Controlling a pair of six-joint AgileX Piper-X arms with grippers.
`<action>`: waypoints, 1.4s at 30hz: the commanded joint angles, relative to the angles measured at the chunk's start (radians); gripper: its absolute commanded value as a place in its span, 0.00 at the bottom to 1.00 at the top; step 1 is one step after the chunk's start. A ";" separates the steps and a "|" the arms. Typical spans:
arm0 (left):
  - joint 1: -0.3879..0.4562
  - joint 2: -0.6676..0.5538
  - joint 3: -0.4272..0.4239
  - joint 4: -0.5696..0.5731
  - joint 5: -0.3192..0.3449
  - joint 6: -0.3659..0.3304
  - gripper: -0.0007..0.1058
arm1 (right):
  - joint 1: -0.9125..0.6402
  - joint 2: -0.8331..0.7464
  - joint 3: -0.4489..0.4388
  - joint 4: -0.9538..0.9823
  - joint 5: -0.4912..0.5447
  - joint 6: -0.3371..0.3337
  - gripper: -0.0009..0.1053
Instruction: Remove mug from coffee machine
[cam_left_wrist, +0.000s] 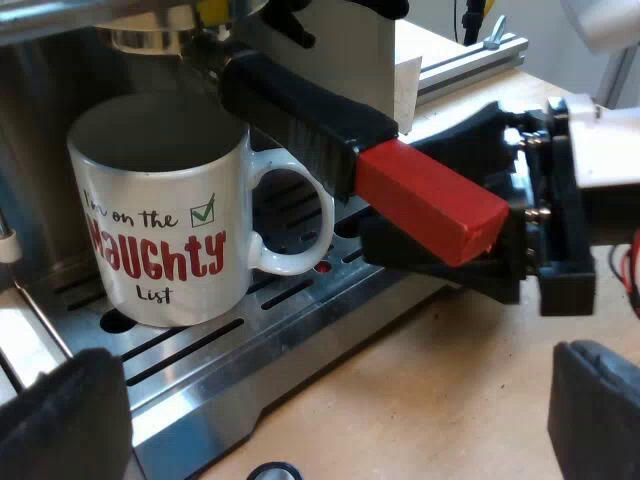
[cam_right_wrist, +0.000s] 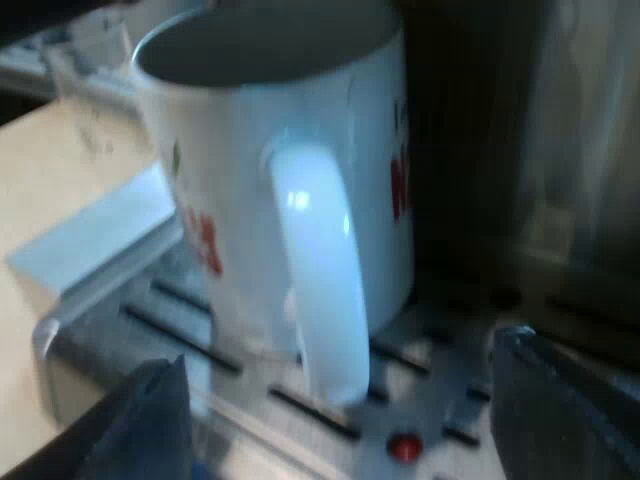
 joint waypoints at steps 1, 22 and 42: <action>-0.005 0.001 -0.004 -0.017 0.008 -0.009 0.81 | 0.000 0.019 -0.043 -0.024 0.001 0.005 0.61; -0.005 0.001 -0.004 -0.017 0.013 -0.009 0.81 | 0.000 0.122 -0.234 0.150 -0.001 0.060 0.56; -0.005 0.001 -0.004 -0.017 0.013 -0.009 0.81 | 0.009 0.070 -0.234 0.253 0.006 0.052 0.01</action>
